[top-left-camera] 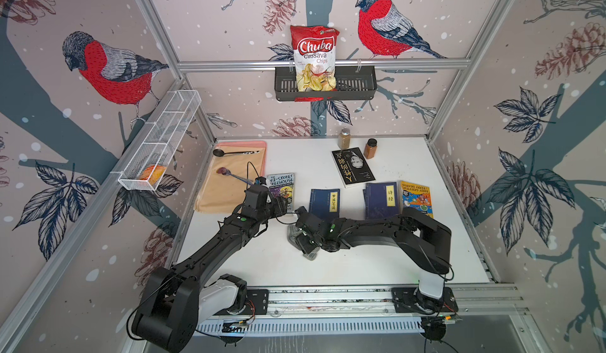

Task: Wipe the cover of the book
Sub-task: Pick up the cleaning item at the center of the board.

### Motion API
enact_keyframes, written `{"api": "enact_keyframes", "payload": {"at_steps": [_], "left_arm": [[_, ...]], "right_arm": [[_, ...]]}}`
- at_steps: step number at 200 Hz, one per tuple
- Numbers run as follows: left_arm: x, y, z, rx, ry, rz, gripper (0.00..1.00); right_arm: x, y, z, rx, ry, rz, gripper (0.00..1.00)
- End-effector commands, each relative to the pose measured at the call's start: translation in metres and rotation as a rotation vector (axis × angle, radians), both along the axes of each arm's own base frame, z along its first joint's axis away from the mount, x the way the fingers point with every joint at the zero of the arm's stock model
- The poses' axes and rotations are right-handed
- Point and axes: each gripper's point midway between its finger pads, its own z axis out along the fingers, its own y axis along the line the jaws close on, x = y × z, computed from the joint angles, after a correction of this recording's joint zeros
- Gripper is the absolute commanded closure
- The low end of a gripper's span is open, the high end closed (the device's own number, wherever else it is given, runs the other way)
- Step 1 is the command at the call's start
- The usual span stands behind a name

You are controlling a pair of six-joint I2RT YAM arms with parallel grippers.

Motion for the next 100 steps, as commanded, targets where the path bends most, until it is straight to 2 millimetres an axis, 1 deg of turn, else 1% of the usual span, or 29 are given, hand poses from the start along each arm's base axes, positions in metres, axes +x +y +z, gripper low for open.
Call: {"api": "enact_keyframes", "payload": {"at_steps": [1,13,20,39,50,61,68,80,92,100], "left_arm": [[0.004,-0.002,0.006,0.004,-0.027,-0.018,0.36],[0.004,-0.002,0.005,0.007,-0.030,-0.023,0.36],[0.004,-0.005,0.005,0.004,-0.034,-0.041,0.36],[0.005,-0.015,0.004,-0.006,-0.042,-0.102,0.36],[0.007,-0.020,0.003,-0.017,-0.047,-0.127,0.37],[0.009,-0.027,0.001,-0.017,-0.047,-0.152,0.37],[0.011,-0.032,0.001,-0.014,-0.053,-0.170,0.37],[0.013,-0.043,-0.003,-0.002,-0.048,-0.206,0.37],[0.012,-0.057,-0.011,0.025,-0.022,-0.247,0.37],[0.012,-0.064,-0.018,0.049,0.002,-0.262,0.38]], "right_arm": [[-0.006,-0.020,-0.014,-0.052,0.061,-0.047,0.79],[-0.004,-0.024,0.000,-0.011,0.057,-0.061,0.93],[-0.002,-0.027,0.011,0.021,0.051,-0.068,0.97],[0.005,-0.033,0.047,0.125,0.038,-0.074,0.98],[0.015,-0.041,0.066,0.178,0.024,-0.092,0.98],[0.031,-0.053,0.081,0.222,0.005,-0.132,0.97],[0.043,-0.064,0.088,0.246,-0.005,-0.170,0.97],[0.065,-0.081,0.093,0.269,-0.020,-0.245,0.98],[0.082,-0.092,0.094,0.287,-0.025,-0.290,0.98],[0.092,-0.097,0.091,0.291,-0.023,-0.317,0.97]]}}
